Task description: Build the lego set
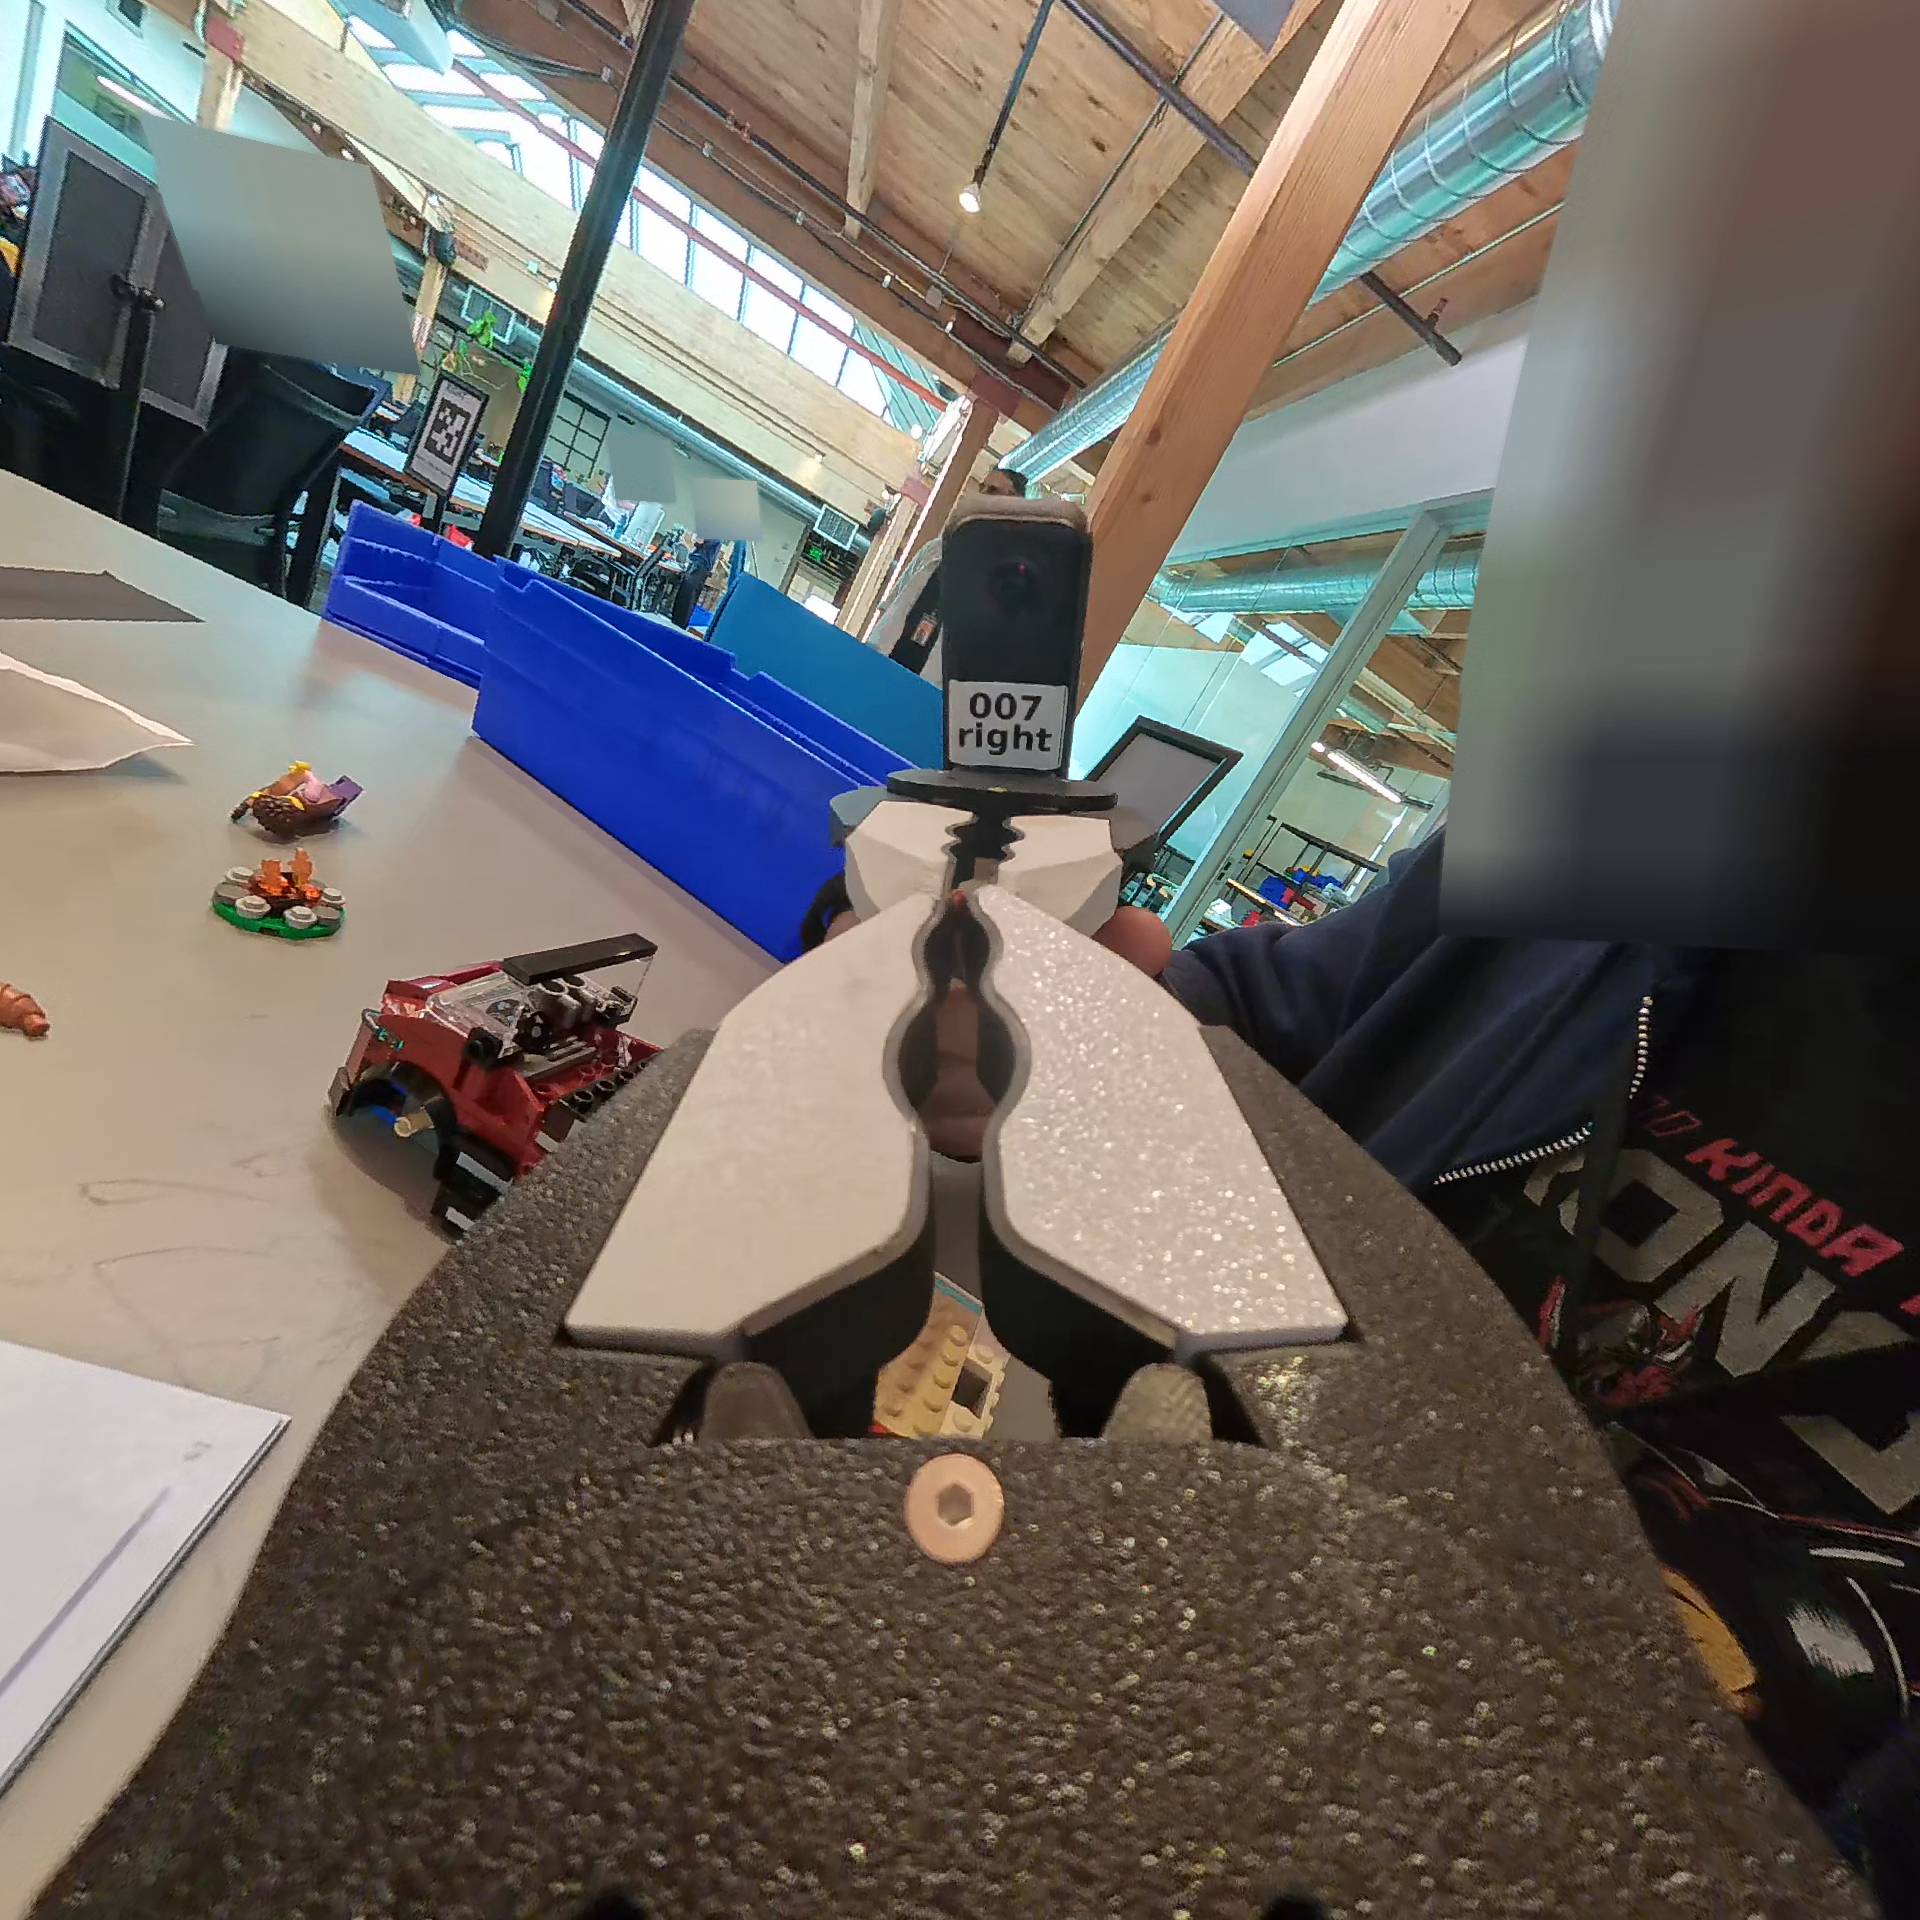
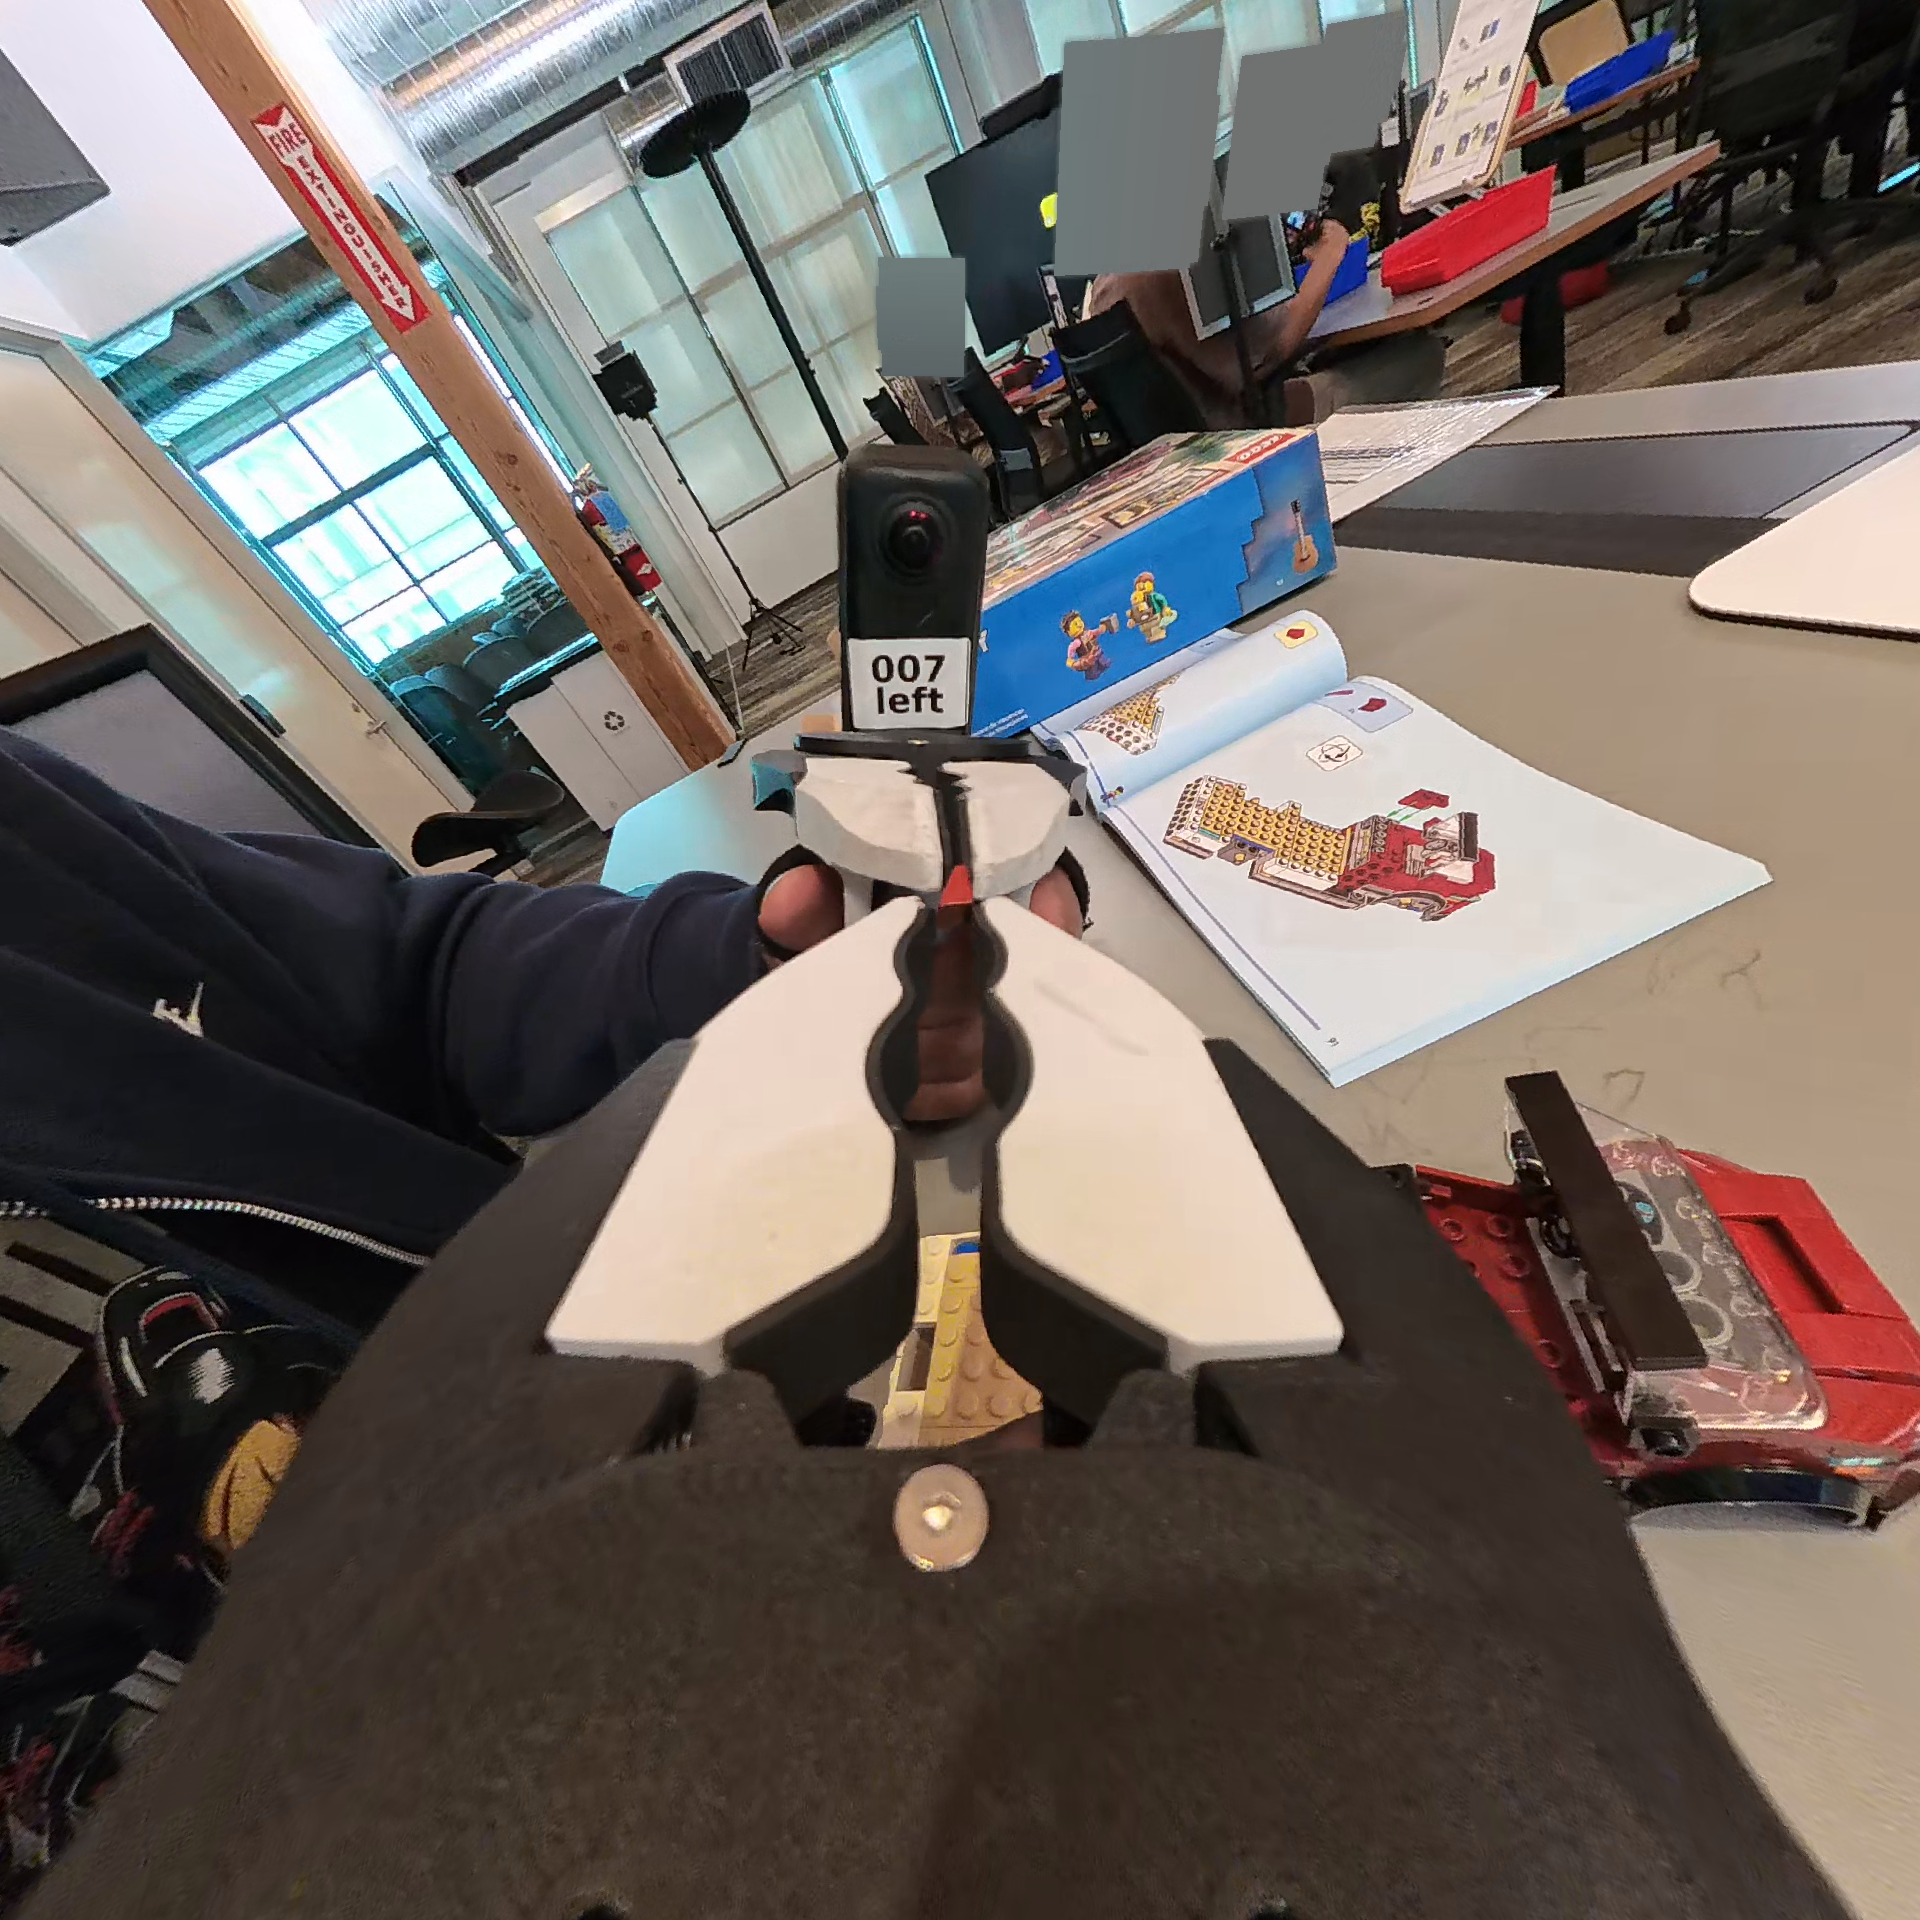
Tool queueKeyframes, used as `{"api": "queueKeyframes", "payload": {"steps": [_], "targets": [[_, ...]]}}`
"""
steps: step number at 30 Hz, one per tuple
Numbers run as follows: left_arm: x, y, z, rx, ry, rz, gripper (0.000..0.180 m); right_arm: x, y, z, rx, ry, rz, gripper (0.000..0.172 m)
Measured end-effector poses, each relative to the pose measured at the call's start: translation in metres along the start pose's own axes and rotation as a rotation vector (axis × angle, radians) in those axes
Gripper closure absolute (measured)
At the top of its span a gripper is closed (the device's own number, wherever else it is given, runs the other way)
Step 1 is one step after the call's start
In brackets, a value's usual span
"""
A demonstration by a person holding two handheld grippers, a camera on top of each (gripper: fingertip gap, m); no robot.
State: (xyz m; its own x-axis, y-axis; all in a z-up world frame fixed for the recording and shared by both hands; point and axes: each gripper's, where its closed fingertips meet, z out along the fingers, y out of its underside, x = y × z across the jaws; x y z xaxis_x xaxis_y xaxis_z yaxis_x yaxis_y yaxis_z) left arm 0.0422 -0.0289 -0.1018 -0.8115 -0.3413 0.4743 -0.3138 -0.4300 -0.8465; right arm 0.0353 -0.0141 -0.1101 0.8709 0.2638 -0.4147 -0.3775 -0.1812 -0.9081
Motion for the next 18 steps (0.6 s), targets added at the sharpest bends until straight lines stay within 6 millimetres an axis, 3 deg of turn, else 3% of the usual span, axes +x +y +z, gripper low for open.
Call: {"api": "queueKeyframes", "payload": {"steps": [7,18], "targets": [[-0.004,-0.001,0.000,0.001,-0.036,-0.008,0.178,0.006,-0.001,-0.001,0.012,0.092,-0.111,0.166],[-0.016,0.001,0.000,0.031,-0.101,-0.185,0.172,0.018,-0.006,-0.006,-0.009,0.382,-0.493,0.166]]}}
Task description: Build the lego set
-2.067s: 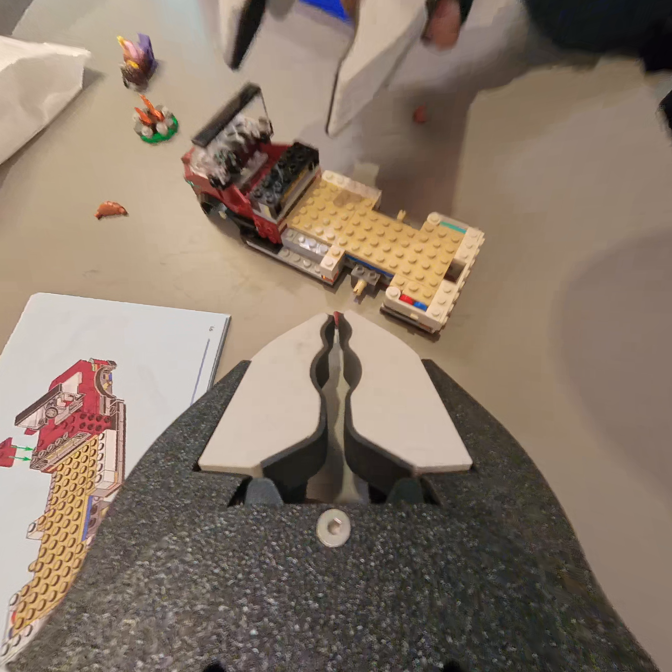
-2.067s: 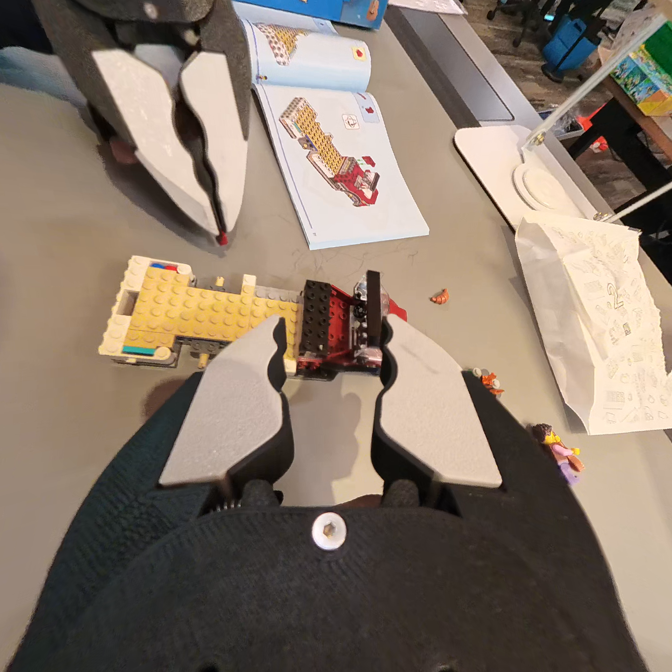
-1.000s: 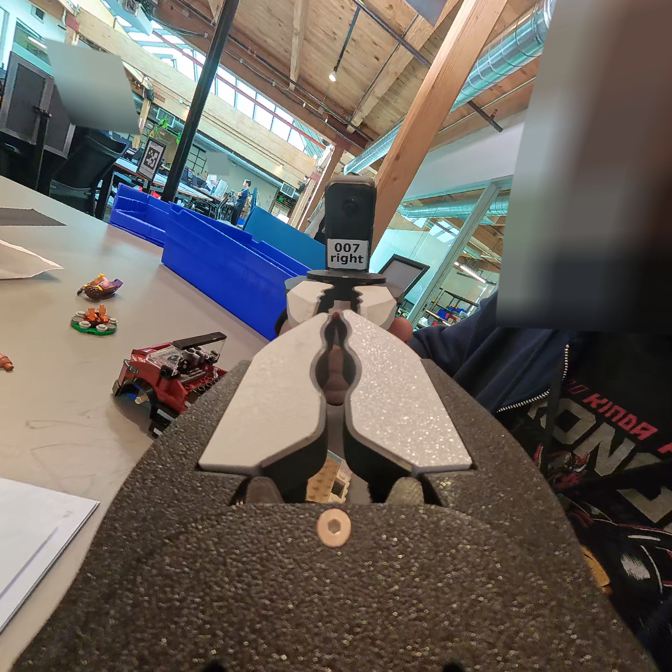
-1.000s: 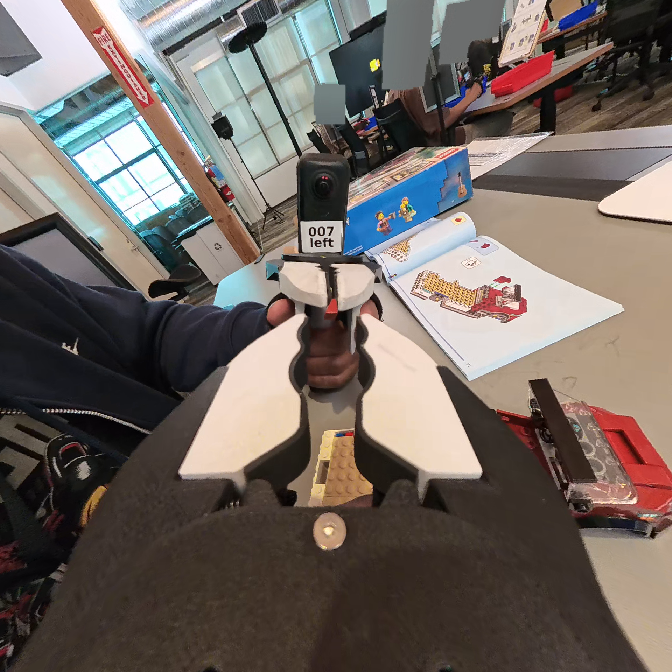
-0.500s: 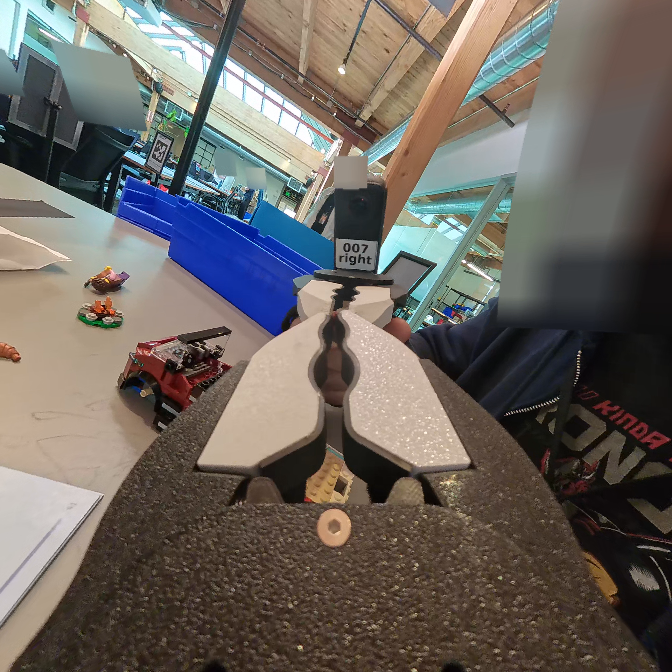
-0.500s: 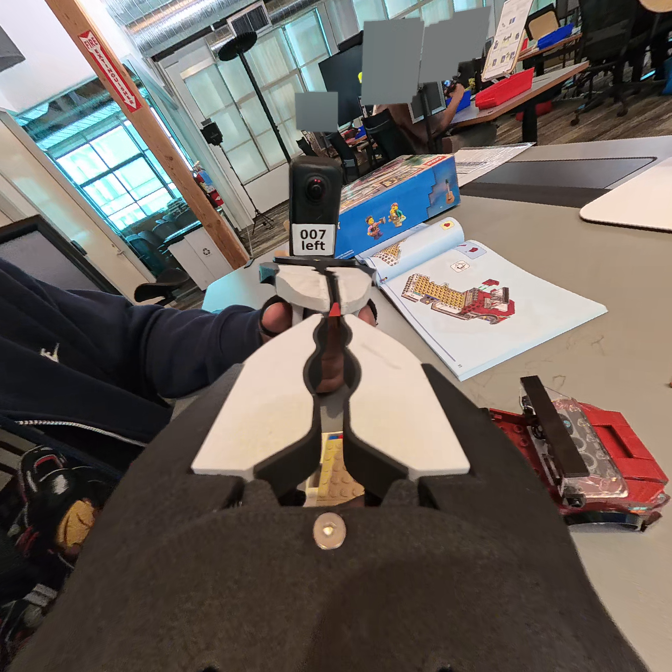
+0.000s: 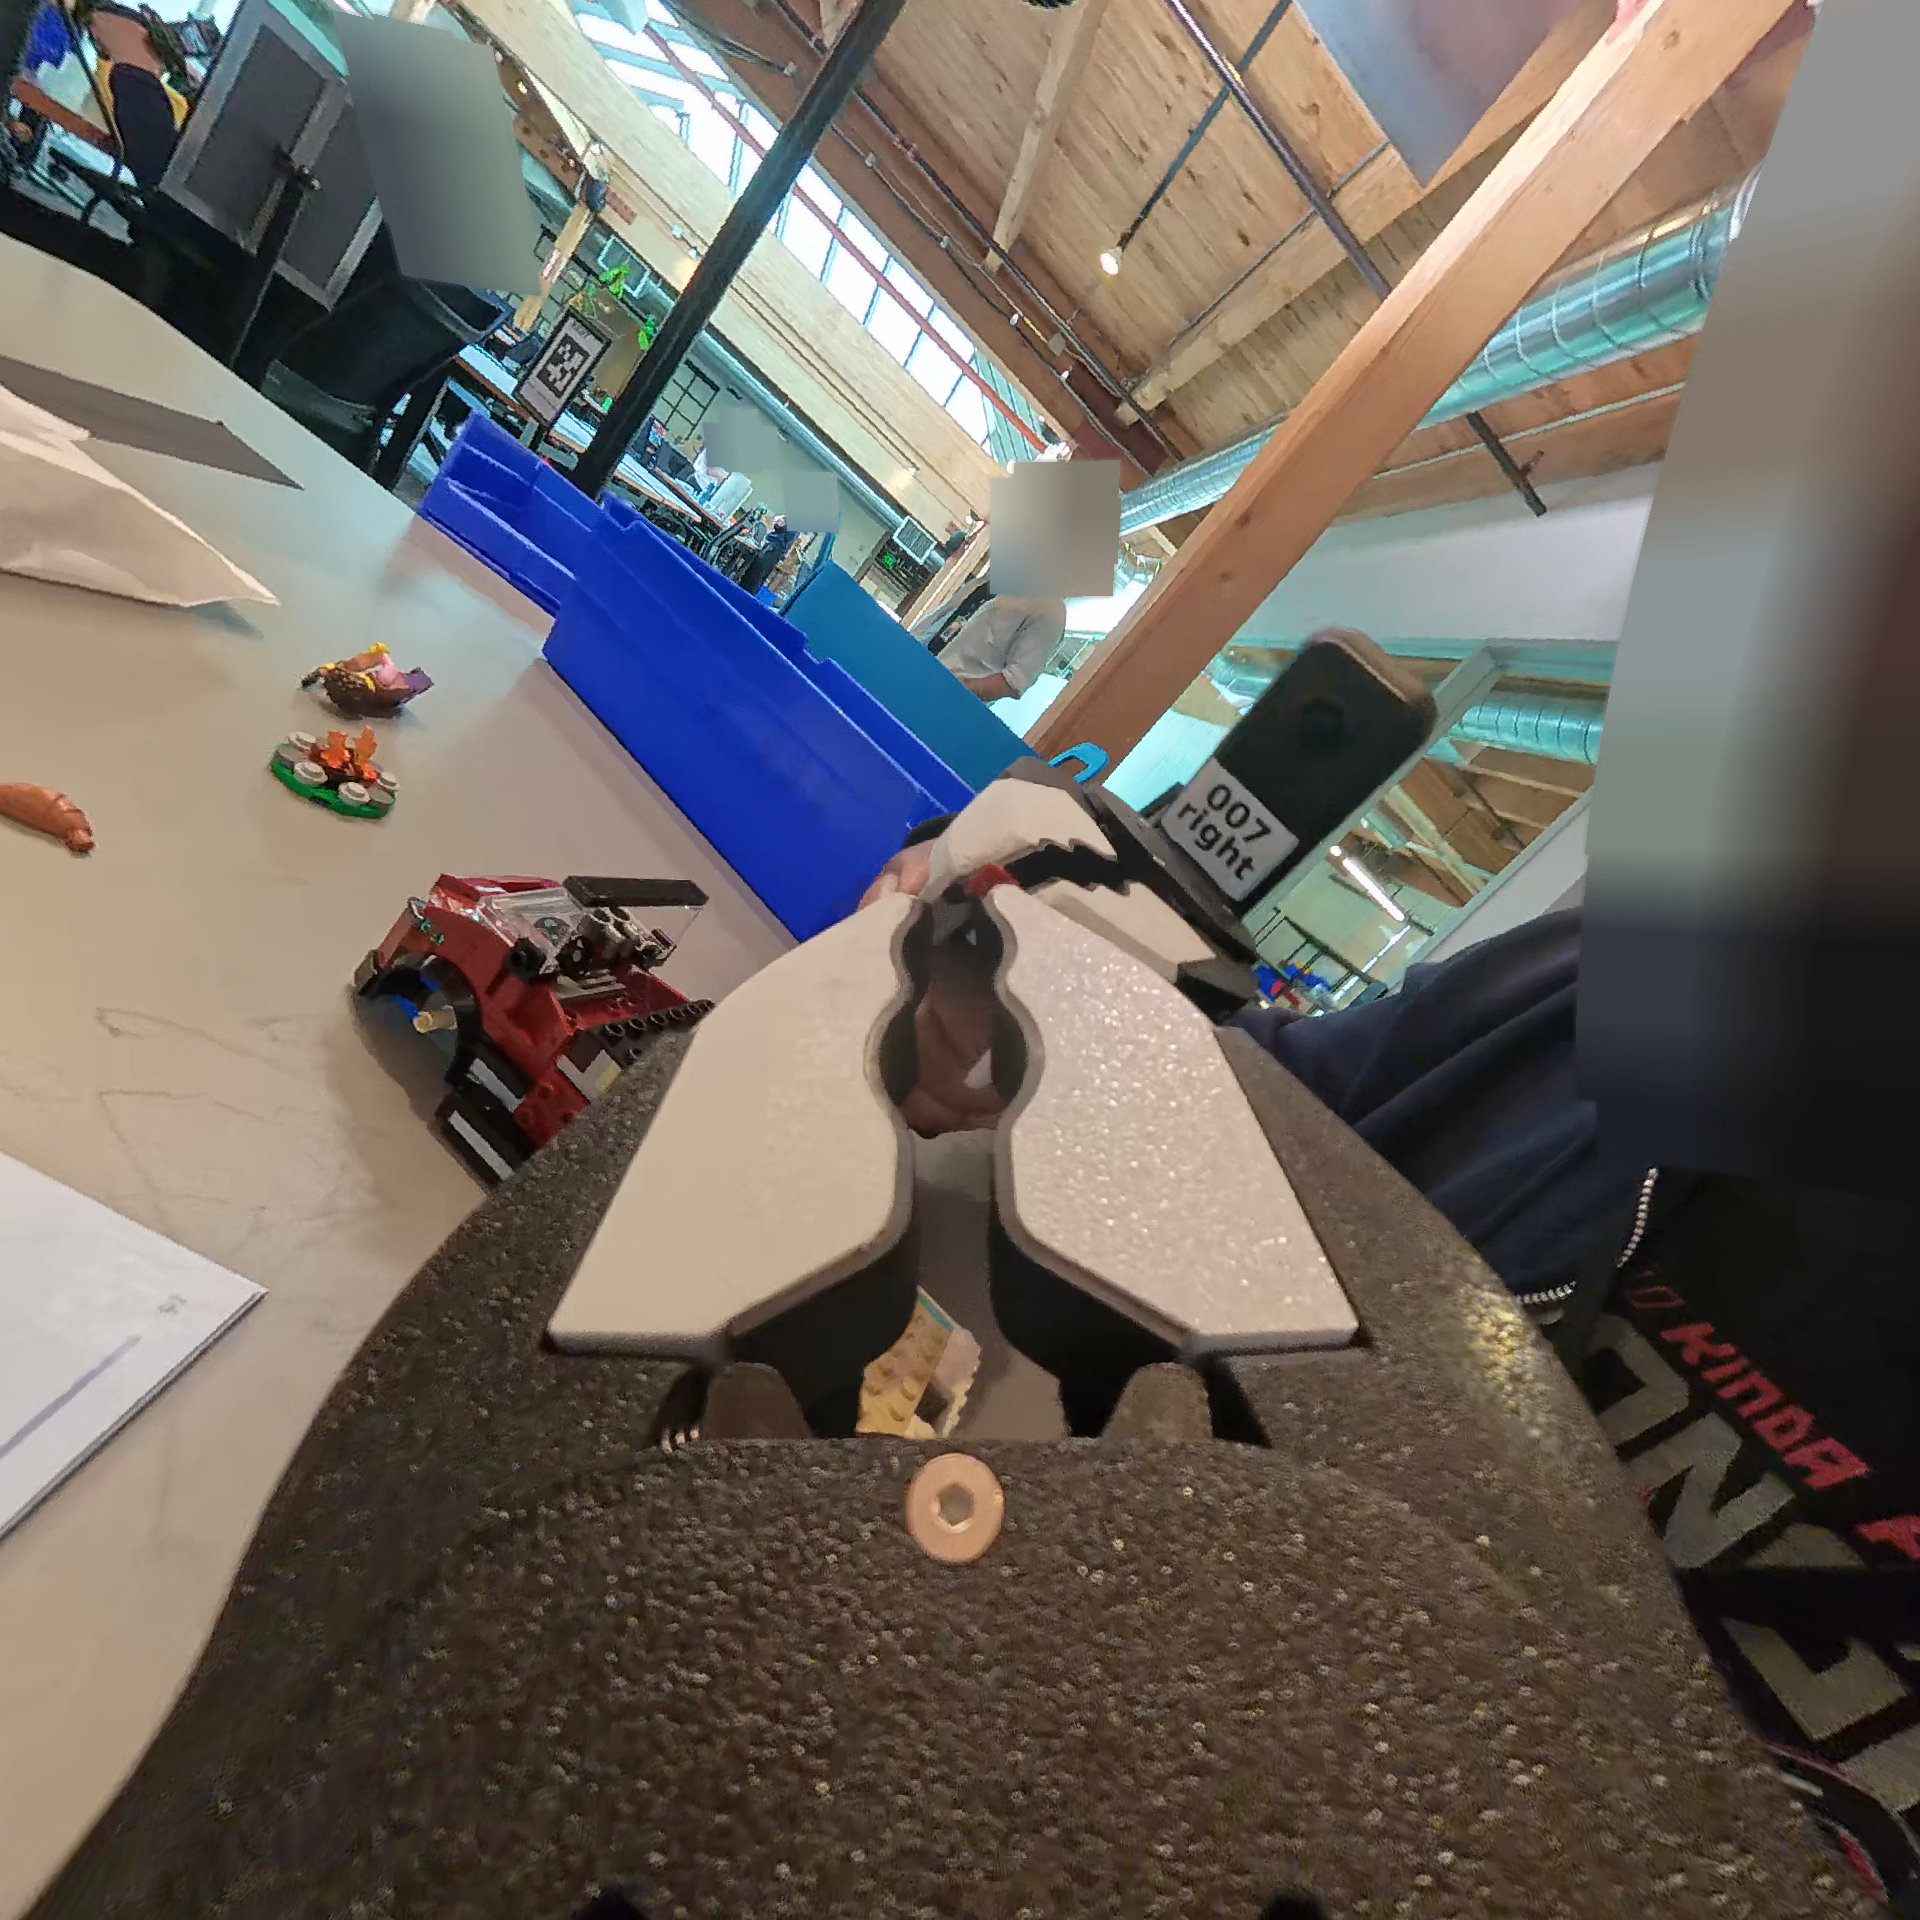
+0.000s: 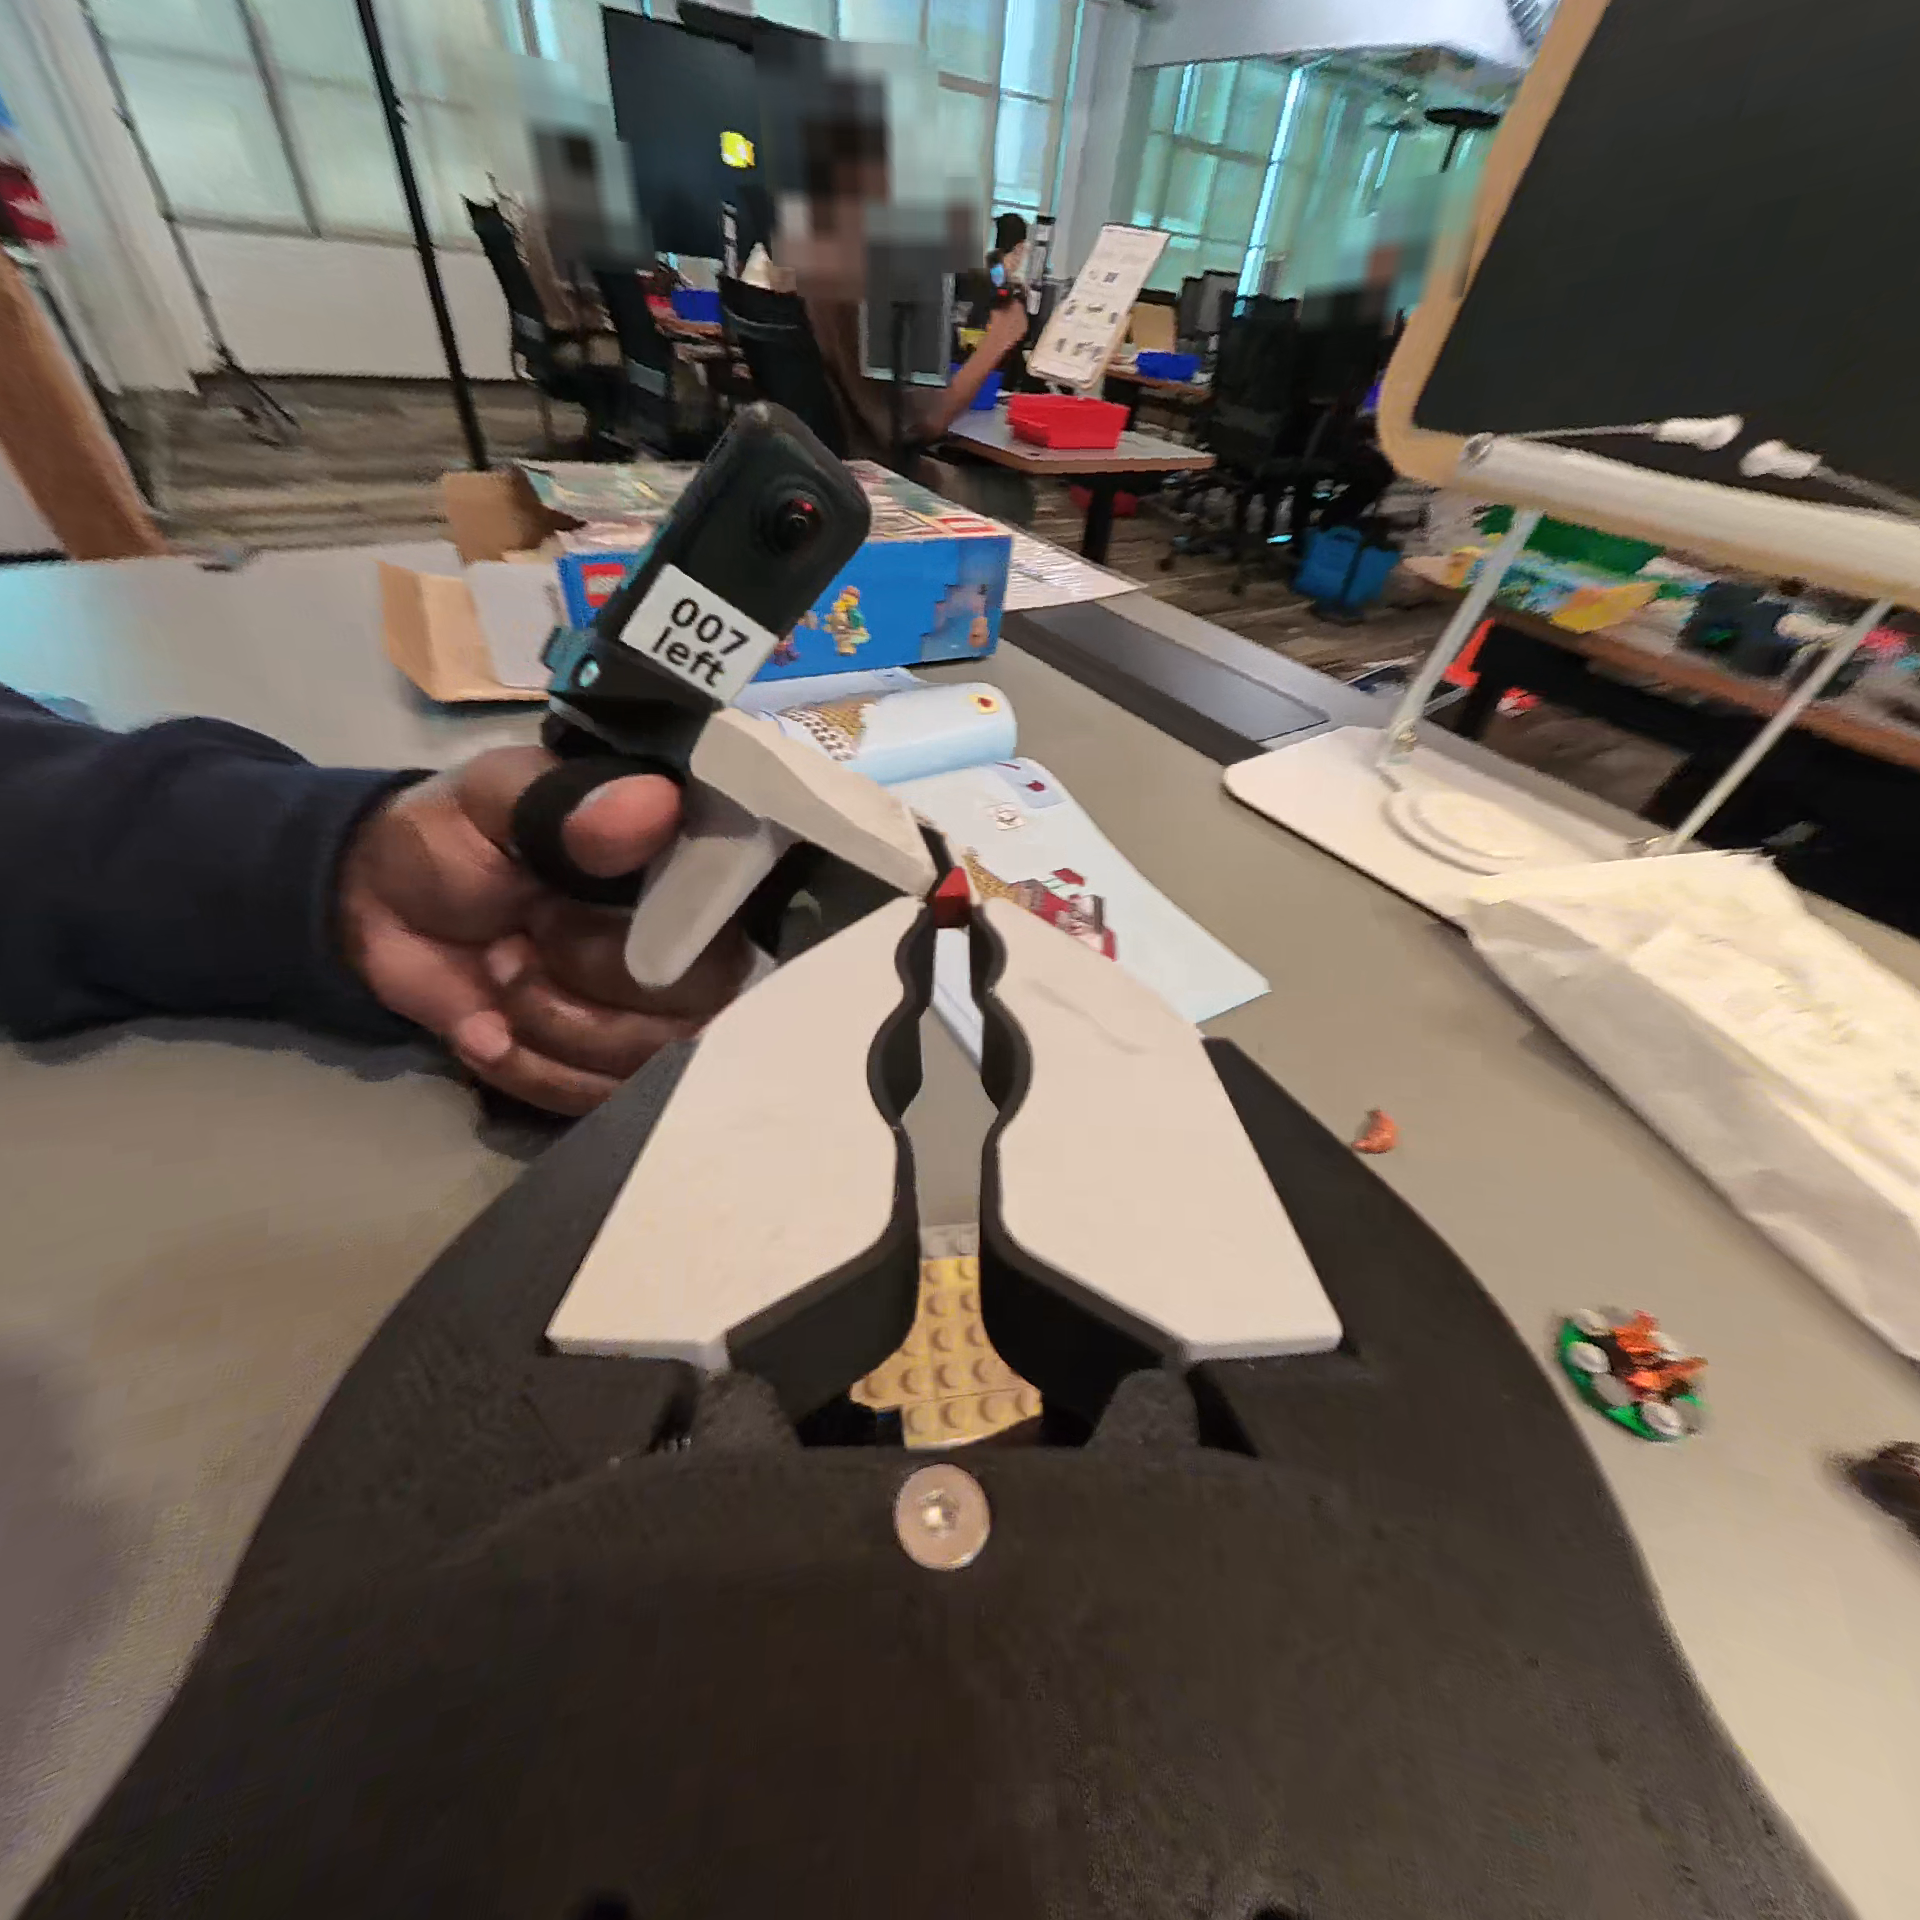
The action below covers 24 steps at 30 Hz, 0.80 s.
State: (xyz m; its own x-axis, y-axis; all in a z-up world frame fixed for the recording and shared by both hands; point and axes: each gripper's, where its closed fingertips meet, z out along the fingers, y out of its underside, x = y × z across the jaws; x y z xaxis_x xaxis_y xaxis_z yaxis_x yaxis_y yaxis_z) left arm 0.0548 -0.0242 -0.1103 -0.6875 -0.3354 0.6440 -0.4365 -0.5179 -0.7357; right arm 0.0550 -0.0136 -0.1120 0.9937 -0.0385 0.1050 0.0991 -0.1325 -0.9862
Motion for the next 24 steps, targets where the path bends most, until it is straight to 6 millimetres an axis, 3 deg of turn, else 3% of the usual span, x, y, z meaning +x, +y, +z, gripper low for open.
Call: {"api": "queueKeyframes", "payload": {"steps": [10,24], "targets": [[0.0023,0.0055,0.0065,0.023,0.045,-0.227,0.163,0.0015,0.0058,0.0024,-0.039,0.132,-0.234,0.166],[-0.0004,0.0084,0.0063,0.038,0.057,-0.310,0.167,0.0014,0.0079,0.0036,-0.047,0.182,-0.355,0.166]]}}
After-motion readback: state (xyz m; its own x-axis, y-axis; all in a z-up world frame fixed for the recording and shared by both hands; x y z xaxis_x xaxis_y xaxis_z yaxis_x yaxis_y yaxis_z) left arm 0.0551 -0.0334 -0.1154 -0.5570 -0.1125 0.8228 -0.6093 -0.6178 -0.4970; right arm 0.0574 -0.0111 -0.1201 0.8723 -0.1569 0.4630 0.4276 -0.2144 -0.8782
